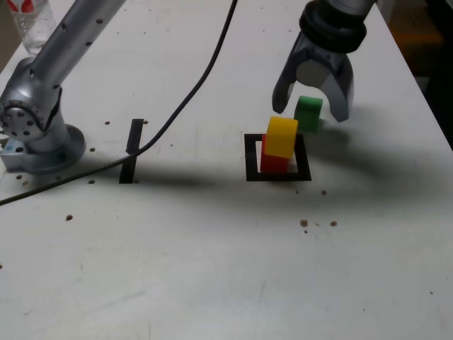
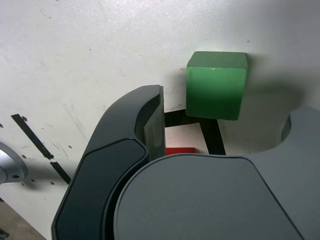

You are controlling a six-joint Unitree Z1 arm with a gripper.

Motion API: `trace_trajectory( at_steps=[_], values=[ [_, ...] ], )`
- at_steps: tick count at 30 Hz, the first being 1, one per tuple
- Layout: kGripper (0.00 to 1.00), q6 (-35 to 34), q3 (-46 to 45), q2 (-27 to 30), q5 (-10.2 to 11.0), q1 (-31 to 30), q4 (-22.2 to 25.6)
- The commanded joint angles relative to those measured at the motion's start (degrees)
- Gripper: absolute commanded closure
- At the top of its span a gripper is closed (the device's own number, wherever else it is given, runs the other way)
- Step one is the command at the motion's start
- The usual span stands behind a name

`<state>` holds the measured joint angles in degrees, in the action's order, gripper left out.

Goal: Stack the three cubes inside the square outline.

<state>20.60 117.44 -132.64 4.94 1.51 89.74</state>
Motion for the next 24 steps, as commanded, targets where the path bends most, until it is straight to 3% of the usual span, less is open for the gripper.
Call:
trace_trajectory(
  at_steps=[1,24],
  values=[
    [0.11,0.2,0.59,-0.55,-0.45,0.11,0.35],
    [0.17,3.03,0.24,-2.07,-3.25,3.29,0.35]
  ],
)
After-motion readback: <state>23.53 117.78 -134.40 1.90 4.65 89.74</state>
